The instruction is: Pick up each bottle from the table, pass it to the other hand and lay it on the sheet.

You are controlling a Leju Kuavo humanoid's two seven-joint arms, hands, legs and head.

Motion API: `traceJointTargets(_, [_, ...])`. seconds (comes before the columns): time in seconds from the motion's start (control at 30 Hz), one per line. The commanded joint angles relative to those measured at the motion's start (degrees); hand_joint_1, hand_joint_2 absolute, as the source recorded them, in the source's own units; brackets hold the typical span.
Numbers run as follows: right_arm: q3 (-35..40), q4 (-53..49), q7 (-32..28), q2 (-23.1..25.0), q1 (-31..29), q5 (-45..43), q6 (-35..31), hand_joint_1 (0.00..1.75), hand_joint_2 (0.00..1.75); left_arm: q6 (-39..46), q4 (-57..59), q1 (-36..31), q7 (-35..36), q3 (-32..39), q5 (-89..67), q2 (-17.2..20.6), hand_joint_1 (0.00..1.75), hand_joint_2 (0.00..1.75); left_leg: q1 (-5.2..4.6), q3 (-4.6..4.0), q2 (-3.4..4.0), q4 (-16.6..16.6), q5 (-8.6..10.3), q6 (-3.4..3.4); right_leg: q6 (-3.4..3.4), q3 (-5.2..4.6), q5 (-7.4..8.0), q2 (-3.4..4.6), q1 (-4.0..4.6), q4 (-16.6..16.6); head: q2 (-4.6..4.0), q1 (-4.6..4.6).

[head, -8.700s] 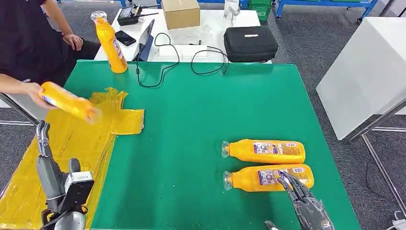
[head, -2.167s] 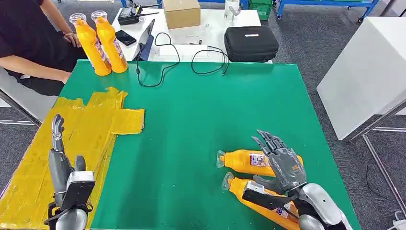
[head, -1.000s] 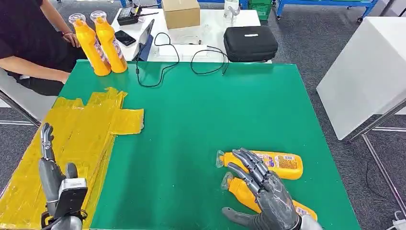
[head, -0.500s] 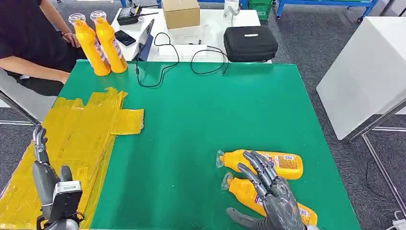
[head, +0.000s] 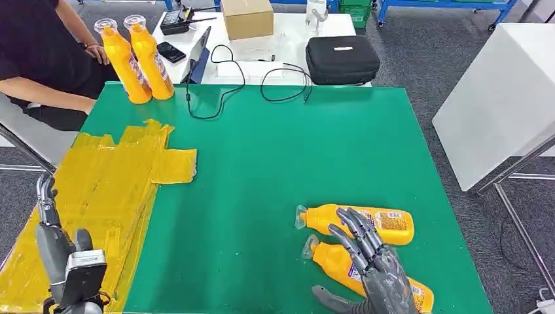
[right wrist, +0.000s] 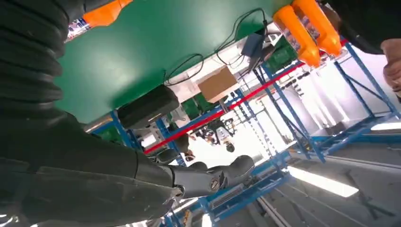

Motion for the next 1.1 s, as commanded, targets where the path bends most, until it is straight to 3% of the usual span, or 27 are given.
traceJointTargets(0.03, [9.33, -2.89, 5.87, -7.21, 3.88, 2.21, -3.08, 0.00, 1.75, 0.09, 1.20, -0.85, 0.20, 0.65, 0.11, -0.06, 0.00, 0.00, 0.04, 0.15, -0.04, 0.01, -0.10, -0.13, -0.02, 0.22, -0.12, -0.12, 0.04, -0.03, 0.00, 0.02])
traceJointTargets(0.23, [15.17, -4.84, 14.17, -12.16, 3.18, 4.03, -5.53, 0.00, 1.75, 0.68, 2.09, -1.46, 0.72, 0.79, 0.73, 0.03, 0.00, 0.00, 0.01, 0.10, -0.06, 0.00, -0.05, -0.10, -0.02, 0.13, -0.08, -0.12, 0.01, -0.03, 0.00, 0.00])
traceJointTargets(0.27, [16.20, -5.72, 23.08, -15.26, 4.95, 4.34, -1.53, 0.00, 1.75, 0.99, 1.96, -1.34, 0.79, 1.28, 1.65, -0.20, 0.00, 0.00, 0.03, 0.14, -0.04, 0.02, -0.09, -0.14, -0.03, 0.19, -0.12, -0.13, 0.03, -0.02, 0.00, 0.00])
traceJointTargets(0.3, [19.31, -9.87, 28.73, -19.51, 6.39, 6.60, -2.49, 0.00, 1.75, 0.97, 2.09, -1.27, 0.50, 1.78, 2.18, -0.11, 0.00, 0.00, -0.01, 0.07, -0.05, -0.02, -0.02, -0.08, -0.01, 0.07, -0.06, -0.11, -0.01, -0.02, 0.00, 0.00])
traceJointTargets(0.33, [23.79, -11.62, 32.51, -23.23, 5.85, 9.15, -5.99, 0.00, 1.75, 0.69, 2.16, -1.27, 0.07, 2.21, 2.49, -0.16, 0.00, 0.00, 0.01, 0.17, -0.14, 0.06, -0.13, -0.14, -0.02, 0.23, -0.20, -0.24, 0.01, 0.02, 0.00, 0.00])
traceJointTargets(0.37, [25.15, -11.76, 33.53, -23.92, 5.32, 9.73, -6.80, 0.00, 1.75, 0.61, 2.16, -1.28, -0.02, 2.31, 2.52, -0.18, 0.00, 0.00, -0.03, 0.06, -0.12, 0.02, -0.05, -0.08, -0.01, 0.07, -0.12, -0.19, -0.03, 0.02, 0.00, 0.00])
traceJointTargets(0.47, [35.46, -17.02, 48.98, -31.01, 2.08, 16.69, -7.00, 0.00, 1.75, 0.57, 2.07, -1.34, -0.49, 3.08, 3.36, -0.64, 0.00, 0.00, -0.03, 0.06, -0.04, 0.04, -0.09, -0.06, 0.01, -0.03, -0.10, -0.06, -0.02, 0.02, 0.00, 0.02])
traceJointTargets(0.6, [31.42, -18.25, 49.08, -30.89, 6.52, 17.77, -4.91, 0.00, 1.75, 0.38, 1.64, -1.04, -0.74, 3.11, 3.48, -0.82, 0.00, 0.00, -0.09, 0.05, -0.01, 0.05, -0.10, -0.07, 0.01, 0.06, -0.13, -0.12, -0.09, 0.05, 0.00, 0.00])
traceJointTargets(0.67, [31.42, -18.25, 49.08, -30.89, 6.52, 17.77, -4.91, 0.00, 1.75, 0.38, 1.64, -1.04, -0.74, 3.11, 3.48, -0.82, 0.00, 0.00, -0.10, 0.11, -0.11, 0.04, -0.11, -0.11, 0.00, 0.13, -0.17, -0.21, -0.12, 0.03, 0.00, -0.02])
traceJointTargets(0.73, [31.42, -18.25, 49.08, -30.89, 6.52, 17.77, -4.91, 0.00, 1.75, 0.38, 1.64, -1.04, -0.74, 3.11, 3.48, -0.82, 0.00, 0.00, -0.09, 0.06, -0.08, 0.03, -0.10, -0.11, -0.01, -0.49, -0.11, -0.15, -0.11, 0.01, 0.00, 0.04])
traceJointTargets(1.1, [31.42, -18.25, 49.08, -30.89, 6.52, 17.77, -4.91, 0.00, 1.75, 0.38, 1.64, -1.04, -0.74, 3.11, 3.48, -0.82, 0.00, 0.00, -0.06, 0.17, -0.02, 0.01, -0.18, -0.15, -0.02, -0.44, -0.16, -0.14, -0.07, -0.04, 0.00, 0.02])
